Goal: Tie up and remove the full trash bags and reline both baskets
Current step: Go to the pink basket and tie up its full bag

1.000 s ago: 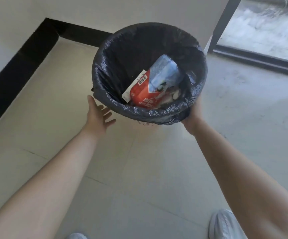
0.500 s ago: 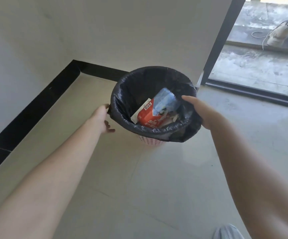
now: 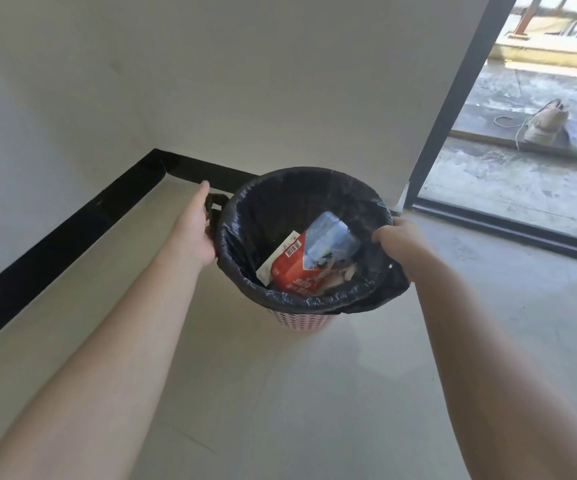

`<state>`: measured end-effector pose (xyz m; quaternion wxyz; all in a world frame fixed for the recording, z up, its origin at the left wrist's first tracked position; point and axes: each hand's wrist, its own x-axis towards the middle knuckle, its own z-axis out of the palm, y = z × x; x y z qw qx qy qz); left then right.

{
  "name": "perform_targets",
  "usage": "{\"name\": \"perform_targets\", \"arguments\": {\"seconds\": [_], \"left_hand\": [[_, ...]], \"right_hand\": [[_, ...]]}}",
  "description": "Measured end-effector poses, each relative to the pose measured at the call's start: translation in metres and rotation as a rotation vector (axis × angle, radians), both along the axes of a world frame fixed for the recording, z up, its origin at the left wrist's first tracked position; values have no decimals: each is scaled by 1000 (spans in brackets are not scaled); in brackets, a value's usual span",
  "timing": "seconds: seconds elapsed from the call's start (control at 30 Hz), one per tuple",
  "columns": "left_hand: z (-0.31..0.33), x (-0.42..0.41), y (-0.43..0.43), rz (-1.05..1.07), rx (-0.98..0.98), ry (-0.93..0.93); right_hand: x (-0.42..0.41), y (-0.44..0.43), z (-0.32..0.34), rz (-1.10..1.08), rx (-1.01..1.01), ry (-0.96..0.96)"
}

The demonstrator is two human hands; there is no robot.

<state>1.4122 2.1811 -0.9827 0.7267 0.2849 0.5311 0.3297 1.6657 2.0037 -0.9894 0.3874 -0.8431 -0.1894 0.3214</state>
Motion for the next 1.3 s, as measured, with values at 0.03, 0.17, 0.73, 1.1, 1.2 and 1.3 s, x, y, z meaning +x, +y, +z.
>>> {"name": "perform_targets", "arguments": {"seconds": [0.03, 0.17, 0.73, 1.1, 1.2, 1.3], "left_hand": [[0, 1, 1, -57, 12, 87], [-7, -1, -7, 59, 377, 620], [107, 68, -75, -391, 1029, -76], [139, 56, -15, -44, 836, 215], [130, 45, -8, 44, 770, 174], [133, 43, -1, 143, 756, 123]], "right_hand": [[-3, 2, 0, 22, -2, -8], [-14, 9, -5, 76, -38, -40], [-13, 20, -5, 98, -216, -268], [-12, 46, 125, 592, -854, -505], [3, 57, 145, 458, -380, -651], [8, 51, 158, 187, 117, -357]]}}
